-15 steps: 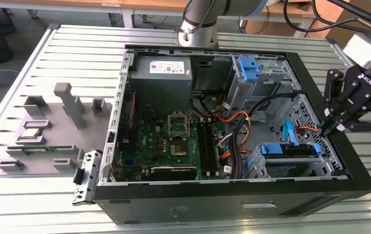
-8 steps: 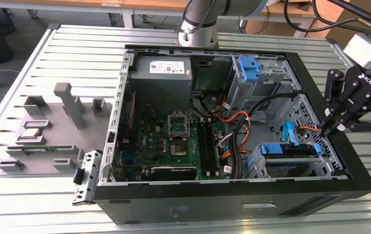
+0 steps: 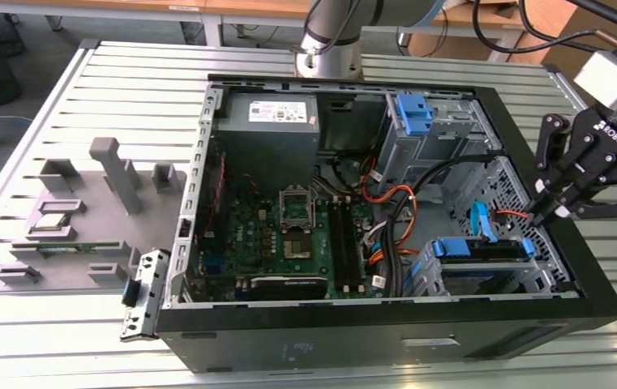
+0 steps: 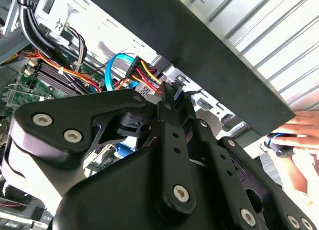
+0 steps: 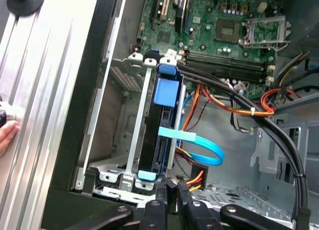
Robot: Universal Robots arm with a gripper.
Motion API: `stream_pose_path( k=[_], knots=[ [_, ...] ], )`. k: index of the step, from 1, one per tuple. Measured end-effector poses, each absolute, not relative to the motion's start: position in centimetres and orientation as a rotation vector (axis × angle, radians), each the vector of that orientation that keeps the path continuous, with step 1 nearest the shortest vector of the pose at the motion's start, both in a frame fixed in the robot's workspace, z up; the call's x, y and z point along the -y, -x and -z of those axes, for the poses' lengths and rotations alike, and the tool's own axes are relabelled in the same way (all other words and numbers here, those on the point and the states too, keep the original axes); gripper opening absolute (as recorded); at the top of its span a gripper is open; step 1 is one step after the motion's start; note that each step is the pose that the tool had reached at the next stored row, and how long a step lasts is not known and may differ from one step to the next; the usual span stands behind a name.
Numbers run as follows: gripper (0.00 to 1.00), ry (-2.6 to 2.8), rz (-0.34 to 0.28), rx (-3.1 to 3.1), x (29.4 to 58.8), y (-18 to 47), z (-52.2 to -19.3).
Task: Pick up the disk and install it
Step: 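Insert the second disk wire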
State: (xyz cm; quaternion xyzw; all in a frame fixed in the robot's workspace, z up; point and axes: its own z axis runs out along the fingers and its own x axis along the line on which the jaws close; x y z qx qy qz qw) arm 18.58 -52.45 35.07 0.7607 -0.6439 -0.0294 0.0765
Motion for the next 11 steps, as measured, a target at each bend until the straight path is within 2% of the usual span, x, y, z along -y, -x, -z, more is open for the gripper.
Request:
stream_pose_path(
  k=[11],
  knots=[
    [0.23, -2.280, 0.089, 1.930, 52.45, -18.58, -35.07]
  ],
)
